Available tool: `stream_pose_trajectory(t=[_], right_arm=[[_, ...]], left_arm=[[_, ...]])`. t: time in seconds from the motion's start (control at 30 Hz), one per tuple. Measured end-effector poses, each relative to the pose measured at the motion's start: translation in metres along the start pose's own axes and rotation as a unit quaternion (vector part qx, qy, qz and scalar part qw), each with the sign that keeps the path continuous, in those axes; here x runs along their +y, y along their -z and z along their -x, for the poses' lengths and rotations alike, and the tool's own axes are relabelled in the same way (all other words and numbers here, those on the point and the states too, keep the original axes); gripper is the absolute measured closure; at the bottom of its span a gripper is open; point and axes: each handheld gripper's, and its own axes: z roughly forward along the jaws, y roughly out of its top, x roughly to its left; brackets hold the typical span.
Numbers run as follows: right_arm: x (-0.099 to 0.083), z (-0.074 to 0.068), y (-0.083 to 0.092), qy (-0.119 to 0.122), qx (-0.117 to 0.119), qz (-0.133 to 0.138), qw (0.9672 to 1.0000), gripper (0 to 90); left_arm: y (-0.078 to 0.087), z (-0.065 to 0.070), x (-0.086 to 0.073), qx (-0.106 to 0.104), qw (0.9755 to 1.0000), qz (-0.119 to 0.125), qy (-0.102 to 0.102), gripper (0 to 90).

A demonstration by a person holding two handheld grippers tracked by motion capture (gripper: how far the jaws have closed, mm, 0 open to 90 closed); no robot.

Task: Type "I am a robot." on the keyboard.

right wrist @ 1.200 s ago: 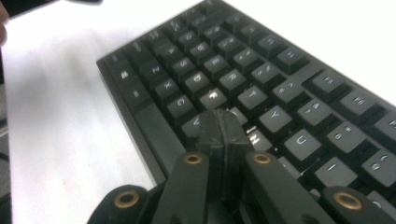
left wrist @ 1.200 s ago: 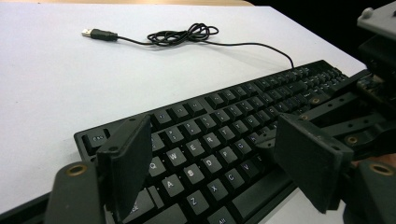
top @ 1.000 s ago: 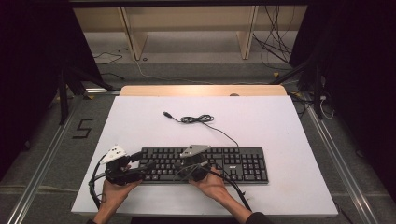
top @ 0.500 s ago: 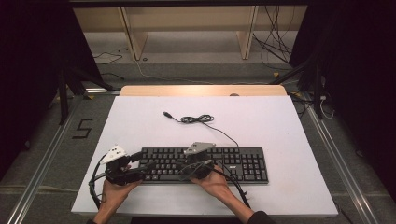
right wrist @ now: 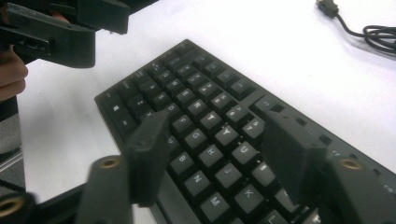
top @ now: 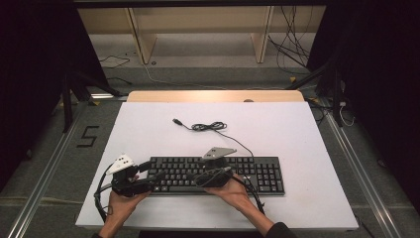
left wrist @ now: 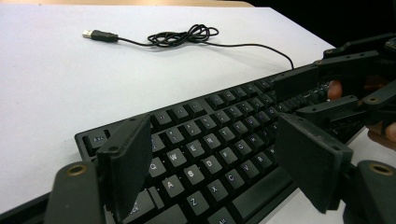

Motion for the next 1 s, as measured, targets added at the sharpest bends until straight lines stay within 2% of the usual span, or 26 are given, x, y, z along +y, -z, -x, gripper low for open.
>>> stream_pose_trajectory(t=[0.2,0.37,0.43,0.57,0.7,0.73,0.87,1.0], right_arm=[[0.001,0.008,0.006,-0.006,-0.005,0.001,1.0000,28.4],[0.002,0.014,0.013,-0.009,-0.006,0.010,0.9999,26.6],[0.003,0.016,0.016,-0.010,-0.010,0.012,0.9998,33.0],[0.002,0.020,0.018,-0.004,-0.020,0.011,0.9997,55.8],[0.001,0.022,0.016,-0.007,-0.034,-0.001,0.9994,73.7],[0.001,0.022,0.016,-0.007,-0.034,-0.001,0.9994,73.7],[0.000,0.025,0.014,-0.004,-0.043,-0.011,0.9990,84.0],[-0.002,0.025,0.010,-0.005,-0.052,-0.029,0.9982,90.0]], left_arm=[[0.000,0.000,0.000,0.000,1.0000,0.000,-0.001,27.3],[0.000,0.000,0.000,0.000,1.0000,0.000,-0.001,27.3],[0.000,0.000,0.000,0.000,1.0000,0.000,-0.001,27.3],[0.000,0.000,0.000,-0.001,1.0000,0.001,-0.001,27.3],[0.000,0.000,0.000,-0.001,1.0000,-0.001,-0.003,27.3],[0.000,0.000,0.000,-0.001,1.0000,0.000,-0.002,27.3],[0.000,0.000,0.000,-0.001,1.0000,-0.002,-0.003,27.3],[0.000,0.000,0.000,-0.001,1.0000,-0.002,-0.002,27.3]])
